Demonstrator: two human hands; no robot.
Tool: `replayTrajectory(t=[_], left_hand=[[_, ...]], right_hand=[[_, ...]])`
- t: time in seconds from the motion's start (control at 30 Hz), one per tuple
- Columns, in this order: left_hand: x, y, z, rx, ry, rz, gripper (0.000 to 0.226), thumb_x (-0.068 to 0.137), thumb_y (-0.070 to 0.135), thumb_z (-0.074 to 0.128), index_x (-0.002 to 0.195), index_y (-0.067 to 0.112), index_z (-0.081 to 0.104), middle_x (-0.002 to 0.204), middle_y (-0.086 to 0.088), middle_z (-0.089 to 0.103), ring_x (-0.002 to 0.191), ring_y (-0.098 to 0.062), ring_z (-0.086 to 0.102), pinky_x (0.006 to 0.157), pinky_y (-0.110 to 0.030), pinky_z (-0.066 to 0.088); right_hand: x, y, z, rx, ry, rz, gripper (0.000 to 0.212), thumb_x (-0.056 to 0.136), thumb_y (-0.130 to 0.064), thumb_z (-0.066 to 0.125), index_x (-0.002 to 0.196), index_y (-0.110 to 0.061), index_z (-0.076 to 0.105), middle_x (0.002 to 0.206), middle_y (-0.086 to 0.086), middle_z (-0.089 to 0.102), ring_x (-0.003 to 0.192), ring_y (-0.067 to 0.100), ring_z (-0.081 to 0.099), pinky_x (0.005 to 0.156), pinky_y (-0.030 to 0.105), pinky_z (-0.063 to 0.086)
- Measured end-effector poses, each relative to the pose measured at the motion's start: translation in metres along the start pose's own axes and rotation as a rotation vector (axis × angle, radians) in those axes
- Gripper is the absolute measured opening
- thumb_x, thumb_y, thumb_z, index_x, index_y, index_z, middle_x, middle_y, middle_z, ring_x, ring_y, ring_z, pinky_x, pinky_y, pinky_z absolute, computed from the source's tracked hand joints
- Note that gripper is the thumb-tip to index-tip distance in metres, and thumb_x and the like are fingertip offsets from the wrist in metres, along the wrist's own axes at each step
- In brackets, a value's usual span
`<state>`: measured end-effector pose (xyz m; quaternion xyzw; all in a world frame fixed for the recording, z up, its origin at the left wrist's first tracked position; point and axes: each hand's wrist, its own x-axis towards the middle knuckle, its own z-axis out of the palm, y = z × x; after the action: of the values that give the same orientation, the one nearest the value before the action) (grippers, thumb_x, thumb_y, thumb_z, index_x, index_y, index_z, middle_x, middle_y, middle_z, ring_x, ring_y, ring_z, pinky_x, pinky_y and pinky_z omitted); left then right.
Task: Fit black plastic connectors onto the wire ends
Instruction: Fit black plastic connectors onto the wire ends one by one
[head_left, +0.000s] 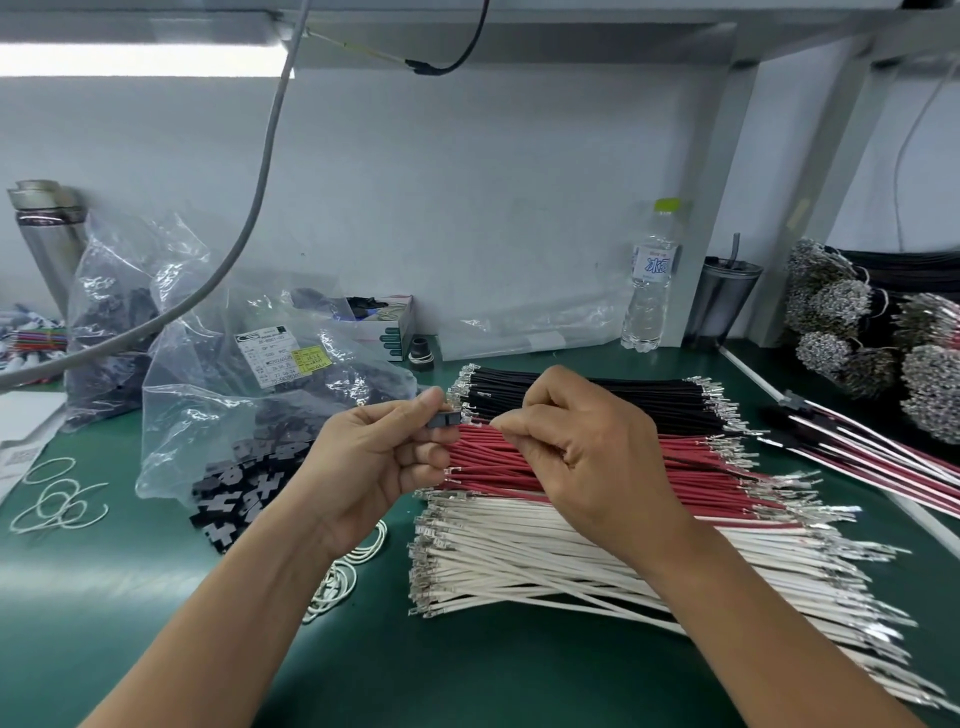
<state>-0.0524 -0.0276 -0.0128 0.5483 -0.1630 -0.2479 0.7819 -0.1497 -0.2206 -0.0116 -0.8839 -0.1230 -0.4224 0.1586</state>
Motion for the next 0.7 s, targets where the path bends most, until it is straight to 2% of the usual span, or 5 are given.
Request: replayTrajectory(t=[0.17,0.27,0.37,0.53,0.7], left_hand=[[0.0002,0.0003,-0.0014,0.016,-0.026,-0.028,0.028,0.073,0.032,0.081,0.085,0.007,0.081,0.079,-0.014,0.073,0.055,-0.014,0.066,0.052,-0.024,0.059],[0.0007,0.0001,-0.0023,0.016,-0.036,-0.031,0.025,0.074,0.029,0.081,0.084,0.007,0.081,0.079,-0.014,0.073,0.055,-0.014,0.066,0.052,-0.025,0.059],[0.0013,-0.0004,-0.0025,0.053,-0.028,-0.005,0.028,0.070,0.029,0.083,0.085,0.005,0.081,0.082,-0.017,0.074,0.056,-0.016,0.068,0.053,-0.025,0.060],[0.0013,-0.0011,-0.0010,0.007,-0.048,-0.056,0.024,0.075,0.030,0.080,0.084,0.008,0.082,0.079,-0.013,0.073,0.056,-0.013,0.066,0.052,-0.023,0.059],[0.0011,-0.0005,0.0010,-0.068,-0.056,-0.064,0.021,0.082,0.029,0.074,0.083,0.010,0.081,0.080,-0.013,0.074,0.060,-0.015,0.070,0.054,-0.024,0.060]], right_hand=[[0.0004,0.0053,-0.0035,-0.097,-0.013,-0.116,0.013,0.089,-0.012,0.076,0.100,-0.018,0.079,0.083,-0.005,0.056,0.071,0.013,0.053,0.053,0.033,0.049],[-0.0004,0.0051,-0.0018,0.106,-0.042,0.034,0.009,0.091,-0.021,0.073,0.098,-0.022,0.080,0.084,-0.012,0.055,0.071,0.009,0.054,0.060,0.031,0.050],[-0.0004,0.0085,0.0010,0.233,-0.117,0.170,0.010,0.091,-0.020,0.073,0.094,-0.028,0.078,0.085,-0.015,0.057,0.078,0.009,0.059,0.068,0.033,0.051],[0.0002,0.0051,-0.0020,0.045,-0.045,0.007,0.010,0.092,-0.021,0.073,0.099,-0.023,0.079,0.085,-0.012,0.057,0.070,0.004,0.051,0.059,0.030,0.050],[-0.0010,0.0043,0.0014,0.048,0.049,-0.008,0.012,0.095,-0.024,0.069,0.101,-0.021,0.079,0.083,-0.009,0.054,0.068,0.006,0.050,0.058,0.027,0.048]])
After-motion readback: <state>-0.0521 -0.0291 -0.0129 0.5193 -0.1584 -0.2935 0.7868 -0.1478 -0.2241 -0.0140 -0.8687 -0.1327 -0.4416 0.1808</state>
